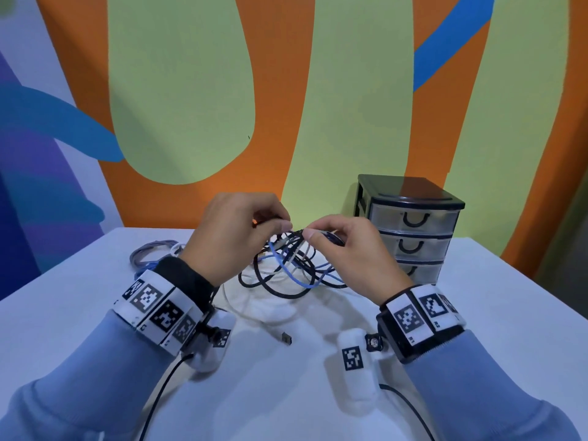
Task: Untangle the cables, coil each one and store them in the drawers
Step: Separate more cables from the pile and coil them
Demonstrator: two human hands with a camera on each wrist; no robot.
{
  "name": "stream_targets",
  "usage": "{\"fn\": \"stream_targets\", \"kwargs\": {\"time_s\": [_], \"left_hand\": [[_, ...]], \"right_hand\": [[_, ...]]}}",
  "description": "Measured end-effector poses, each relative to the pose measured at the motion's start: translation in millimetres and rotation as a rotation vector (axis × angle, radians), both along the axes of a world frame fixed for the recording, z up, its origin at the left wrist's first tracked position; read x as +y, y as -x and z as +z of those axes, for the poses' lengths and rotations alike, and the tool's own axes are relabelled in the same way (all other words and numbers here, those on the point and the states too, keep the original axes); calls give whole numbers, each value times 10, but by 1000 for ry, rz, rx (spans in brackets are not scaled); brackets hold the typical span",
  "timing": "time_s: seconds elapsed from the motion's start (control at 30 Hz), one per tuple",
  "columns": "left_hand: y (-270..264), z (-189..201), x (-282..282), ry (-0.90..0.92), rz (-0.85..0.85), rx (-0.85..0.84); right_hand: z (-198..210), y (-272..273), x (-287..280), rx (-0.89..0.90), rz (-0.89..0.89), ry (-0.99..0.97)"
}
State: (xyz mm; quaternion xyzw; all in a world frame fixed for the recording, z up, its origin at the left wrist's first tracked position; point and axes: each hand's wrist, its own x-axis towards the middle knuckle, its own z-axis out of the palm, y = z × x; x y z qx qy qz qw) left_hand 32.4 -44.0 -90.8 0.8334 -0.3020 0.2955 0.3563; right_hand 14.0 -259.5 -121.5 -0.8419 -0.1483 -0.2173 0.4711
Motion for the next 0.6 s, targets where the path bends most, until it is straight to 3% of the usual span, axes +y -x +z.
{"fn": "stream_targets", "kwargs": {"time_s": [0.1,0.17,0.3,0.37,0.47,0.53,0.6], "left_hand": [[-4,68,22,251,-7,86],[-36,87,77,309,49,62],[-51,48,127,86,245,-28],[-6,35,64,-39,132,-52],[119,48,-51,-149,-117,109],[139,27,-76,-181,-137,176],[99,15,-55,-212,-71,95]], "right_hand": [[-5,11,-22,74,-6,24],[-7,15,-22,106,36,-44],[-13,-5,3,80,56,-98],[-30,-17,26,67,54,-100],[-29,-24,42,47,38,-135],[-27,-22,58,63,49,-176],[-31,-19,70,92,75,-241]]}}
